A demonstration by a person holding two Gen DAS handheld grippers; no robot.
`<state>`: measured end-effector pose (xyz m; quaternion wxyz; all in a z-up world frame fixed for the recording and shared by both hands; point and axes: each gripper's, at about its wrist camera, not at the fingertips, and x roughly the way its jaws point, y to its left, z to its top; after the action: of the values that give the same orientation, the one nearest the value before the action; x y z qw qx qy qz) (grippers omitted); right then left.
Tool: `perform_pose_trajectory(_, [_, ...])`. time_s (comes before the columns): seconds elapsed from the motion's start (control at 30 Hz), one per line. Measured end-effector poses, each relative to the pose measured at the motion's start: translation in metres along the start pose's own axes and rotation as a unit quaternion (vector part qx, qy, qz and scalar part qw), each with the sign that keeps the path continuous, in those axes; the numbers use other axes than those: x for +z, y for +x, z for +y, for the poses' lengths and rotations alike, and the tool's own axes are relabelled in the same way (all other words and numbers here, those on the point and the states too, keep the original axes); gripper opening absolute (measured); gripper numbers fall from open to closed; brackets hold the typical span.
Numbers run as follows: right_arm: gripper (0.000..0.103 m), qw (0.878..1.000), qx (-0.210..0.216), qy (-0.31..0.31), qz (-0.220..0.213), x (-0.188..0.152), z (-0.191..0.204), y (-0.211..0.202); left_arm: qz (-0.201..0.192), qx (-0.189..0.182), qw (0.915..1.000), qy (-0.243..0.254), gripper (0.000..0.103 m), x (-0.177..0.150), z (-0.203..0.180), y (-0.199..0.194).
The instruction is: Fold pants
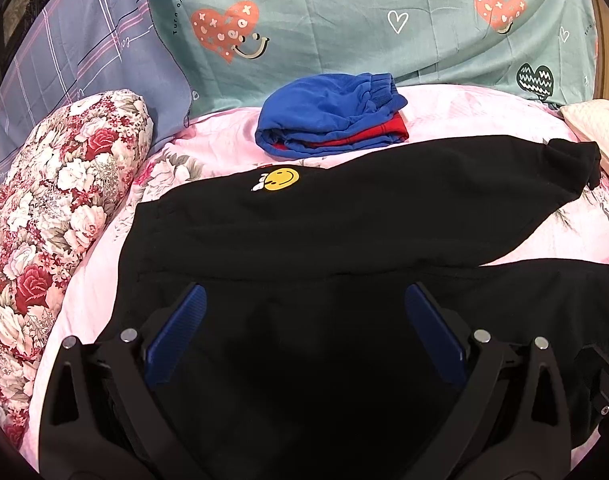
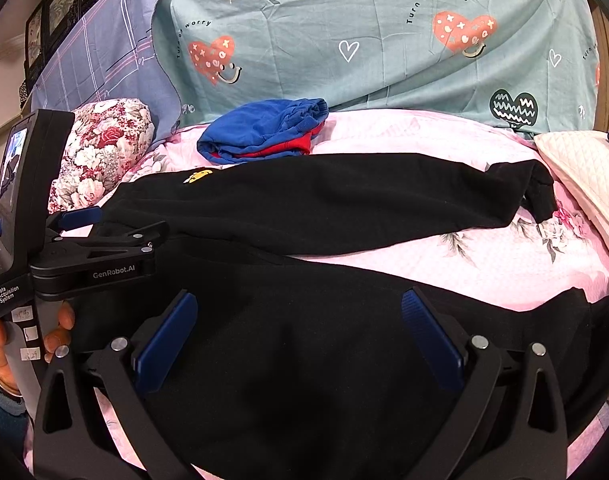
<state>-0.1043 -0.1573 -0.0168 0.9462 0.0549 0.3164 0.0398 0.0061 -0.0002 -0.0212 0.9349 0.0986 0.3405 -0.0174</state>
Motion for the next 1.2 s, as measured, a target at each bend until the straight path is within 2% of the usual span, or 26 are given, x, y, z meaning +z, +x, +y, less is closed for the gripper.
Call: perform_pose_trajectory(1.2, [0.102,1.000,0.001,-0.002,0.003,0.0012,0.0011,0.0003,0.004,0.000,1.0000,0.004,0.101,-0.0031,-0.0017,0.0045])
